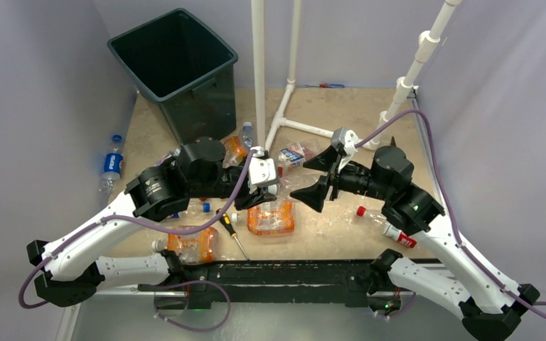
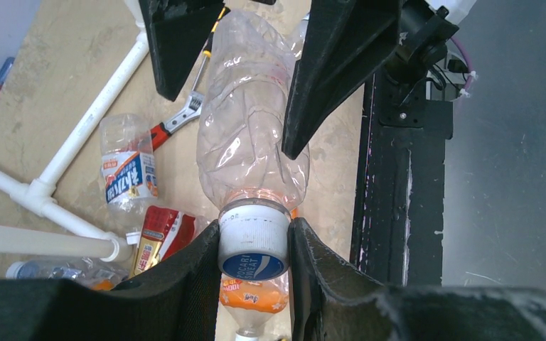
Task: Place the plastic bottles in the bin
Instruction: Place the plastic bottle in the trash bin.
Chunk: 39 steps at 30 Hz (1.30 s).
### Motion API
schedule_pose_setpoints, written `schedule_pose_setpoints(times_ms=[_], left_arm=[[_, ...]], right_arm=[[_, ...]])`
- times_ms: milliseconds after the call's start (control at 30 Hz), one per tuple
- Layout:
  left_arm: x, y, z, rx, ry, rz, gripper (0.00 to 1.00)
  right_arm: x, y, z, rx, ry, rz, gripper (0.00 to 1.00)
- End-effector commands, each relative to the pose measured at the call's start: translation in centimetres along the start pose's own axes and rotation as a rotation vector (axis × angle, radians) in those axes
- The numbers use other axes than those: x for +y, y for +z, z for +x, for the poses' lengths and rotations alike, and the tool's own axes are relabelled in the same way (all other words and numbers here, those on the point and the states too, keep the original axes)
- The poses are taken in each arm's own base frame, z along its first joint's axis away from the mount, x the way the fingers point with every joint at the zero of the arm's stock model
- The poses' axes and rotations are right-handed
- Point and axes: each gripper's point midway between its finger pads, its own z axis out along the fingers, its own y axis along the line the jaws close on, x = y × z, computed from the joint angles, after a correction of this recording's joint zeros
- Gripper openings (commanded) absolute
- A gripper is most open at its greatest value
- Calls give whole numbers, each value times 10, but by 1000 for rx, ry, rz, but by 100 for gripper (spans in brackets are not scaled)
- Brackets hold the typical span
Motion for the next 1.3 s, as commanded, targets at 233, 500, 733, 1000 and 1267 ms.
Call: schedule_pose_setpoints(times_ms=[233,500,733,1000,1267], left_arm=[[-7,-23,-40,-150,110,27,0],[-9,-26,-25,-115,83,19,0],[-1,-27,-13,-76,74,-34,0],[1,-31,-16,-91,77,-56,0],[-3,-33,-23,-120,75,-32,0]], right_arm=[[15,19,0,124,-167,-28,94],[3,15,0,202,-264,93,91],[-4,14,23,276,-265,164,94],[0,20,43,311,-251,155,96],[-10,27,35,218,-257,240,88]])
